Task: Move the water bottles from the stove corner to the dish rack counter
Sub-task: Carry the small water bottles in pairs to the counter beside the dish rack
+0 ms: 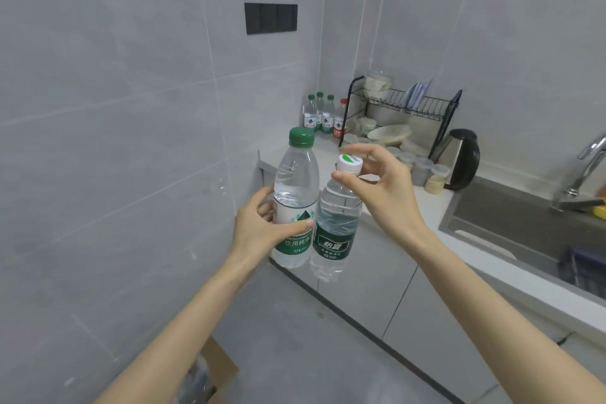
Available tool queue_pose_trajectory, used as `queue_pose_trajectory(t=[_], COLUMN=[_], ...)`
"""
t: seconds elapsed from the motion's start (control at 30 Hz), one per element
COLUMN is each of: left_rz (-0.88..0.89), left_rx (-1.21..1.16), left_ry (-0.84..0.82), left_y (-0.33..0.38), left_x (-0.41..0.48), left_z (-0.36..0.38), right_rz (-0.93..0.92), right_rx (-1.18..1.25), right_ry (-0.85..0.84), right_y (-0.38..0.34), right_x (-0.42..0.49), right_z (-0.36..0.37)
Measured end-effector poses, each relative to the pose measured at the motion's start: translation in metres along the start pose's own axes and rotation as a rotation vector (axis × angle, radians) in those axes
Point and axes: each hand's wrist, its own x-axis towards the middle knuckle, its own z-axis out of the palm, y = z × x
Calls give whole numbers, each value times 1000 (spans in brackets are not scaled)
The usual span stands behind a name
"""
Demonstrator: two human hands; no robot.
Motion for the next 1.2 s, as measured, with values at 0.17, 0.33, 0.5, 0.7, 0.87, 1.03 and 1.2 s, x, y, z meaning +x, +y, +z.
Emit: queue_pose_trajectory(t=[0.17,0.33,0.5,0.7,0.87,1.03,1.2], left_rz=[13,-20,-57,-103,-161,-207,-259], left_rx=[2,-1,-20,3,54,92,114], left_ry=[-25,-37,-51,-58,-26,-1,16], left_y=[-8,-23,-46,-76,-102,-127,-158], left_x=[98,195,275,376,461,533,591], left_z=[4,17,37,64,88,105,114], right_rz=[24,66,84,112,135,184,233], right_rx=[-14,-14,-15,-42,-83,-140,-145], right_ry=[32,53,42,-36,-96,-126,-115], right_y=[42,94,149,225,287,338,383], right_x=[79,158,224,306,378,442,488], right_z=[17,29,34,40,41,46,57])
